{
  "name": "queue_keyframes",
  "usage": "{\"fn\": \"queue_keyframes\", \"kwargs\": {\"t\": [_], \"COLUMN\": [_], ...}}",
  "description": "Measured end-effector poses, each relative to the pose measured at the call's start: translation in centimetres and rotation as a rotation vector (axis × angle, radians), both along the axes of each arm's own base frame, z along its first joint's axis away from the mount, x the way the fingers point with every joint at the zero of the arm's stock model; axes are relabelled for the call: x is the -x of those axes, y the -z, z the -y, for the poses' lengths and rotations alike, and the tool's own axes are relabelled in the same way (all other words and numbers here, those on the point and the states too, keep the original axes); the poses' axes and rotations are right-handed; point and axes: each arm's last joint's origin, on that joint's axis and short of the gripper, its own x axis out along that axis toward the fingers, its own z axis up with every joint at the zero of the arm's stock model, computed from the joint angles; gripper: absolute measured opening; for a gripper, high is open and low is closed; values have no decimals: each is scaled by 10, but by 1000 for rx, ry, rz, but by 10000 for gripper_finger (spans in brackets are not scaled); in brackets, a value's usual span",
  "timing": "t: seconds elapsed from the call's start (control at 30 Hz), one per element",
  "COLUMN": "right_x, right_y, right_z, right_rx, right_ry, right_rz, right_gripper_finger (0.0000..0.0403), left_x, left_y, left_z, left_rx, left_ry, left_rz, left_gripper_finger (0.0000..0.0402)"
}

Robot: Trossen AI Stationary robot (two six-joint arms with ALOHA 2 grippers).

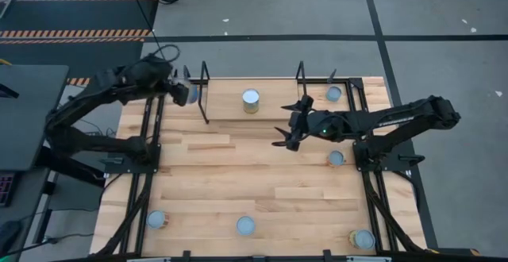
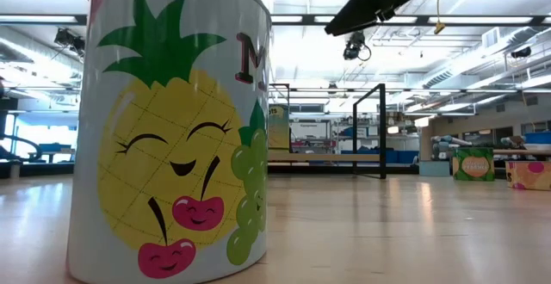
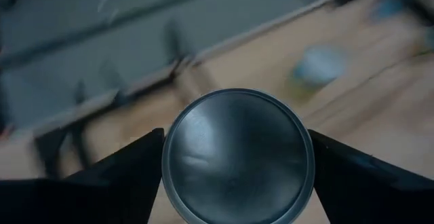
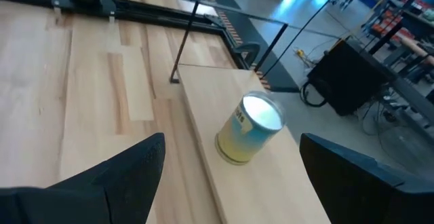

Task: Pick and place cans onto a shelf
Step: Put the canned carrots on the shelf

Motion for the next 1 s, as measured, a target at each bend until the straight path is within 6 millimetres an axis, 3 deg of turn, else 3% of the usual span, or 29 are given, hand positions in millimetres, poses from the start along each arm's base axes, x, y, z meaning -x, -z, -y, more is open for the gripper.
{"fn": "queue_keyframes", "kwargs": {"t": [0.13,0.27,0.67,1.0], "right_x": [2,4,8,12], "right_y": [3,6,13,17], "right_z": [4,4,5,4], "right_rx": [3,-13,-70,-123], "right_ry": [14,26,62,99], "right_rz": [-38,-71,-113,-137], "right_gripper_finger": [349,349,349,349], "left_x": [-25,-60,-152,-183], "left_y": [-17,-9,20,51], "left_z": [3,-13,-108,-182], "left_rx": [-148,-198,-106,-28], "left_ry": [140,193,377,383], "left_rz": [126,105,-60,-114], "left_gripper_finger": [323,323,324,325]}}
